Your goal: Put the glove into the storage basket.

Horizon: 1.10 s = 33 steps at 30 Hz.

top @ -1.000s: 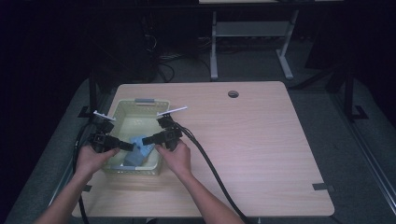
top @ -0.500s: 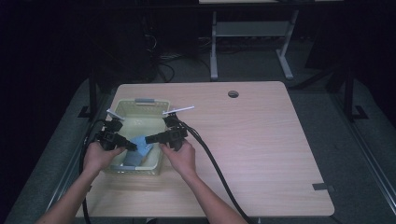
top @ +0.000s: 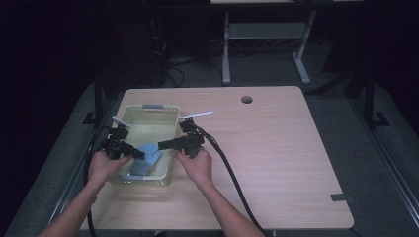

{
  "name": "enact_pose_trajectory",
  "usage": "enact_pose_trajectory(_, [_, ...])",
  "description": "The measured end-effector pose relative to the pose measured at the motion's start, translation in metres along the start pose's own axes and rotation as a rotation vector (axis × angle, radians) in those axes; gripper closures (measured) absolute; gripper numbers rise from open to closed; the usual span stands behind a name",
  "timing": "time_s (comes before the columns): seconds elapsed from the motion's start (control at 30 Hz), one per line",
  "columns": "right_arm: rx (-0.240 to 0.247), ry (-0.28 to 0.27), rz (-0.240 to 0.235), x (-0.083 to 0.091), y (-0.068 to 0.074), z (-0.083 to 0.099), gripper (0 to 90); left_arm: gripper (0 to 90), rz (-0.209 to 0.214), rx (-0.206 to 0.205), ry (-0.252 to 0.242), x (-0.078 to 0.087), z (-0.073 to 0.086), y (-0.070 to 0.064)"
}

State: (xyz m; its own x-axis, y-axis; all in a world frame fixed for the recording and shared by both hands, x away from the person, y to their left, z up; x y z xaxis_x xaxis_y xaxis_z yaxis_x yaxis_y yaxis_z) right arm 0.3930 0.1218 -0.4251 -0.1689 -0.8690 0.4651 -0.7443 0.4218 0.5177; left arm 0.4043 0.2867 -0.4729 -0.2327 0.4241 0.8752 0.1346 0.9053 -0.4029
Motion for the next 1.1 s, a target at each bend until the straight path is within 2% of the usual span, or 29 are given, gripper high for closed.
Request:
enact_pose_trajectory(0.07, [-0.006, -0.001, 0.005, 0.003, -0.002, 0.000, 63.6, 59.1, 0.041, 0.027, -0.029, 0.004, -0.002, -0.003])
enact_pose_trajectory(0.1, [-0.013, -0.009, 0.000, 0.005, -0.003, 0.000, 62.7, 58.3, 0.049, 0.009, -0.029, 0.007, -0.002, -0.003])
enact_pose_trajectory(0.13, [-0.019, -0.010, 0.000, 0.007, -0.004, 0.000, 62.0, 57.3, 0.059, 0.023, -0.057, 0.009, -0.004, -0.005])
enact_pose_trajectory(0.17, [-0.019, -0.009, 0.003, 0.008, -0.005, 0.001, 61.4, 56.2, 0.059, 0.005, -0.054, 0.013, -0.004, -0.004])
enact_pose_trajectory(0.3, [-0.022, -0.018, 0.011, 0.015, -0.008, 0.001, 58.4, 53.0, 0.110, 0.018, -0.118, 0.023, -0.007, -0.009])
enact_pose_trajectory(0.47, [-0.032, -0.024, 0.008, 0.022, -0.012, 0.002, 55.4, 50.9, 0.149, 0.017, -0.151, 0.030, -0.009, -0.015])
enact_pose_trajectory(0.77, [-0.037, -0.059, 0.023, 0.045, -0.018, -0.001, 50.0, 49.3, 0.179, -0.018, -0.233, 0.038, -0.014, -0.030])
enact_pose_trajectory(0.87, [-0.038, -0.066, 0.032, 0.054, -0.021, -0.001, 48.8, 48.1, 0.183, -0.027, -0.239, 0.039, -0.014, -0.034])
enact_pose_trajectory(0.97, [-0.042, -0.075, 0.034, 0.062, -0.023, -0.001, 46.4, 47.1, 0.166, -0.050, -0.225, 0.035, -0.013, -0.038])
enact_pose_trajectory(1.1, [-0.054, -0.091, 0.034, 0.074, -0.026, 0.002, 45.4, 46.1, 0.175, -0.047, -0.224, 0.033, -0.014, -0.041])
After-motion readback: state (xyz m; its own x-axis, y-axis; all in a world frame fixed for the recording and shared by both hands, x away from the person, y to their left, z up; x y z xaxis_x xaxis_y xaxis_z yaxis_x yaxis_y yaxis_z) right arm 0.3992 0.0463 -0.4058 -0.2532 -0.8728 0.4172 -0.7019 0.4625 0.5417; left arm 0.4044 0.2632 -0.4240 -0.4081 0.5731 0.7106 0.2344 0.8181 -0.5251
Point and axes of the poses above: each handheld gripper's, and its own axes: x roughly backward along the jaws, z roughly out of its underside, y roughly to its left, the point moved 8 cm from there along -x, roughly forward along the jaws, and after that the axes turned 13 degrees about x, right-handed, at the moved point
